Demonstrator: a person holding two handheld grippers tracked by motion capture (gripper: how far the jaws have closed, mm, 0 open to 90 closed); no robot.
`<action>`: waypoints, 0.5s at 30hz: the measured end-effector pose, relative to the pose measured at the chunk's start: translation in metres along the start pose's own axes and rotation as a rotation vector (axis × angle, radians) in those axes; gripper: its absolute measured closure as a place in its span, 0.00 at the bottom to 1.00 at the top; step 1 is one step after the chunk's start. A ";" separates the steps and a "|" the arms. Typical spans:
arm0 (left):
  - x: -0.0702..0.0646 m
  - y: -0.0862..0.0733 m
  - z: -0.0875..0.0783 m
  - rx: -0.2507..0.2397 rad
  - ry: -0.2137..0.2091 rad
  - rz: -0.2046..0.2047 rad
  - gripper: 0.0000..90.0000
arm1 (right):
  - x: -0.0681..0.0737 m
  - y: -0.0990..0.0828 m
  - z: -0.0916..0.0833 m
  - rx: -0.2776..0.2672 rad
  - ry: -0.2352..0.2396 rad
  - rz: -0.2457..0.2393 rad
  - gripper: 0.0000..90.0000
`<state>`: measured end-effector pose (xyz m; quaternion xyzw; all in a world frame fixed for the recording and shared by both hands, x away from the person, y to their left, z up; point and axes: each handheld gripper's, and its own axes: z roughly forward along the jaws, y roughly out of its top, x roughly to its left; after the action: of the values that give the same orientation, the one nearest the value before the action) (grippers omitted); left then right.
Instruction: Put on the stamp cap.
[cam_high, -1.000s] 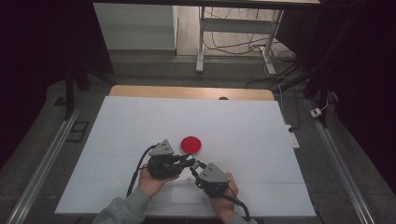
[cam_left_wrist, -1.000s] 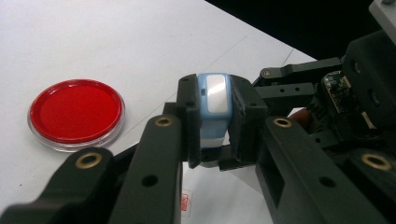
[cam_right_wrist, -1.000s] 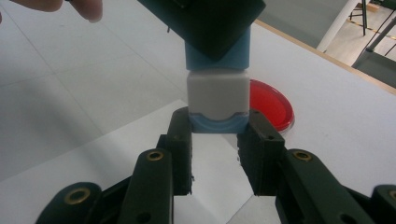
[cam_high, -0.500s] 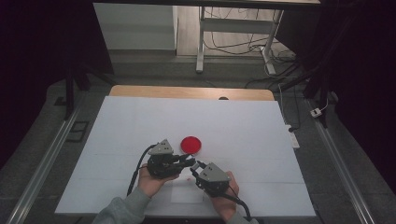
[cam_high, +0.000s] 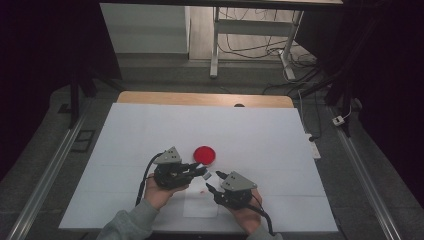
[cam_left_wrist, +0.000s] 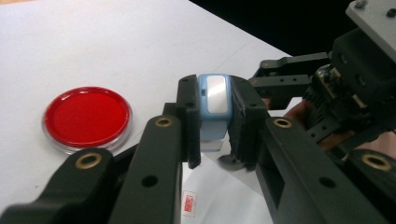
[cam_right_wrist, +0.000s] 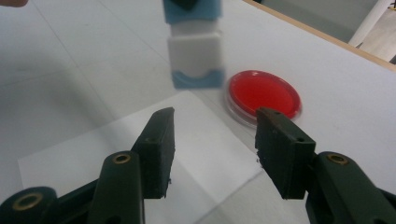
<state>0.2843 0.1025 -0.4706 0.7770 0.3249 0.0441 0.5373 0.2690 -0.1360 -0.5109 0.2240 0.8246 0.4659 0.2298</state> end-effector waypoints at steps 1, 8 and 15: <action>0.001 0.000 -0.001 0.000 0.000 -0.001 0.84 | -0.002 0.000 -0.002 0.004 -0.004 0.003 0.52; 0.005 0.001 -0.006 -0.001 0.002 0.004 0.84 | -0.019 -0.005 -0.019 0.004 -0.031 0.041 0.52; 0.006 0.002 -0.009 0.014 -0.009 0.021 0.84 | -0.038 -0.016 -0.038 0.027 -0.057 0.069 0.52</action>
<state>0.2861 0.1122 -0.4668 0.7844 0.3146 0.0441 0.5328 0.2749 -0.1906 -0.5008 0.2684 0.8158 0.4558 0.2340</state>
